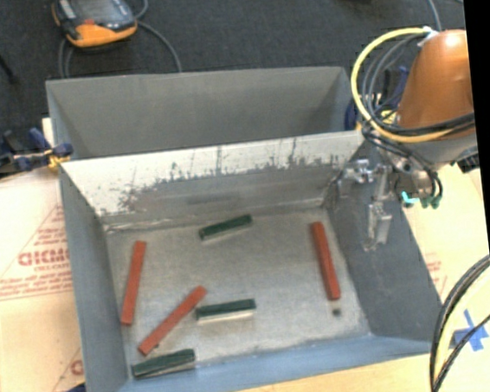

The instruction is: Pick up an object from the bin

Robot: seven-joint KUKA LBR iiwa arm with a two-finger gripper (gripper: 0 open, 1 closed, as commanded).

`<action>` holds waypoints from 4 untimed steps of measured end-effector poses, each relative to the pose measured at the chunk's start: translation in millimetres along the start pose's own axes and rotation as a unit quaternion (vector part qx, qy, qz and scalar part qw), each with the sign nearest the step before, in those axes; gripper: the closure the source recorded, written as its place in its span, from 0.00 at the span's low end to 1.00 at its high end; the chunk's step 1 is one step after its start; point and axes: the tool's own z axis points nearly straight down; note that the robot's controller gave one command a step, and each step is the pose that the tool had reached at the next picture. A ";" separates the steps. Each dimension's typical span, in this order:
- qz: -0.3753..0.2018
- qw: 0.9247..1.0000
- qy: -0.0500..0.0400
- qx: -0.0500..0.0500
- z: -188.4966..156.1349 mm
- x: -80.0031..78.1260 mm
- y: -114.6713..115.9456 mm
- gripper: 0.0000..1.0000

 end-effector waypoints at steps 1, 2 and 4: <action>-0.001 1.000 -0.004 0.001 -4.4 -1.7 0.4 0.00; -0.002 1.000 -0.004 0.001 -3.8 -1.4 0.5 0.00; -0.022 1.000 -0.007 0.001 65.9 23.1 13.2 0.00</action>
Offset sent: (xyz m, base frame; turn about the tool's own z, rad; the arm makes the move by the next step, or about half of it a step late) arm -0.0607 -0.0040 -0.1291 -0.0624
